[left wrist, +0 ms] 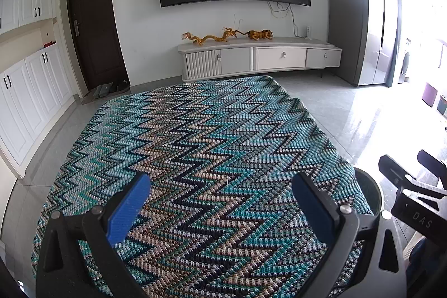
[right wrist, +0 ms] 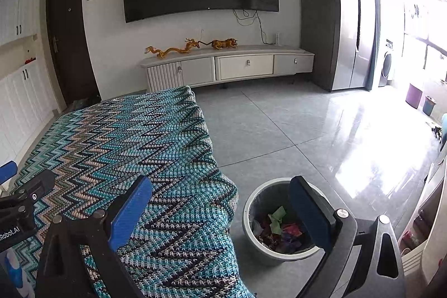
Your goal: Collect trash
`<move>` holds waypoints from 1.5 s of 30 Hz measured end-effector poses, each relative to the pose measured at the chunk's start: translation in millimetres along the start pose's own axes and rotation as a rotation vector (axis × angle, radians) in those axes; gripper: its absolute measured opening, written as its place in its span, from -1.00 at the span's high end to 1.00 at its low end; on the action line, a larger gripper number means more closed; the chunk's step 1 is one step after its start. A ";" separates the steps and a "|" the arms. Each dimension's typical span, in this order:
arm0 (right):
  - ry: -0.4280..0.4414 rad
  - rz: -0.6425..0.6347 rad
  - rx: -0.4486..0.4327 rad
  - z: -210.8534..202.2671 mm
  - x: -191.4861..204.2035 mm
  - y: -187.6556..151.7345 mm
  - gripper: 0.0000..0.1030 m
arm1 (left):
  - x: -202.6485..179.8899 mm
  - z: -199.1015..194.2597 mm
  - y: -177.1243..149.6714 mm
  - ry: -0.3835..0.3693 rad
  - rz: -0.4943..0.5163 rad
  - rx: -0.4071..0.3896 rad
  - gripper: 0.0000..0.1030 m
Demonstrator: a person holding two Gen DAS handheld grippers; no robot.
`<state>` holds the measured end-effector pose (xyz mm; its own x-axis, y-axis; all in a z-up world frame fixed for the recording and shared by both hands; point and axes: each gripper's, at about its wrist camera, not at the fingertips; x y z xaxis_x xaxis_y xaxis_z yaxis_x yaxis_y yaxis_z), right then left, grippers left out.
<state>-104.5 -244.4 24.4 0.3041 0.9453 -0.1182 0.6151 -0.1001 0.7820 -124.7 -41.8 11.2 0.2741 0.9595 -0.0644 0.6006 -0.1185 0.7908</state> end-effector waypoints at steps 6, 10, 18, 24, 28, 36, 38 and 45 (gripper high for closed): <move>-0.001 0.000 0.000 0.2 -0.2 0.1 -0.93 | -0.5 0.3 -0.5 -0.002 0.001 0.004 -0.98; -0.001 -0.001 0.000 0.2 -0.3 0.1 -0.93 | 0.5 0.9 -0.8 -0.003 -0.002 0.007 -0.98; -0.002 -0.002 -0.001 0.2 0.0 0.5 -0.93 | 3.3 2.1 -1.1 -0.004 -0.009 0.012 -0.98; -0.006 -0.001 -0.001 -0.1 -1.1 -0.3 -0.93 | 3.1 1.9 -1.2 -0.004 -0.008 0.012 -0.98; -0.008 -0.001 -0.003 -0.8 -1.9 -0.5 -0.93 | 2.9 2.2 -1.3 -0.003 -0.009 0.012 -0.98; -0.010 -0.004 -0.003 -1.7 -1.3 -0.5 -0.93 | 6.0 3.1 -1.7 -0.006 -0.018 0.014 -0.98; -0.012 -0.006 -0.004 -2.4 -1.2 -0.7 -0.93 | 6.3 3.2 -1.6 -0.006 -0.021 0.015 -0.98; -0.015 -0.010 -0.004 -3.7 0.7 -0.5 -0.93 | 6.1 3.0 -1.4 -0.014 -0.028 0.016 -0.98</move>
<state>-107.2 -242.5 26.1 0.3094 0.9413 -0.1351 0.6151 -0.0898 0.7833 -121.6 -36.6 7.9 0.2676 0.9588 -0.0950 0.6204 -0.0960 0.7784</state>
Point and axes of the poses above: each gripper's, at about its wrist camera, not at the fingertips, and z roughly the way its jaws point, x to its left, y to its top, and after that the axes turned 11 degrees about -y, right-handed
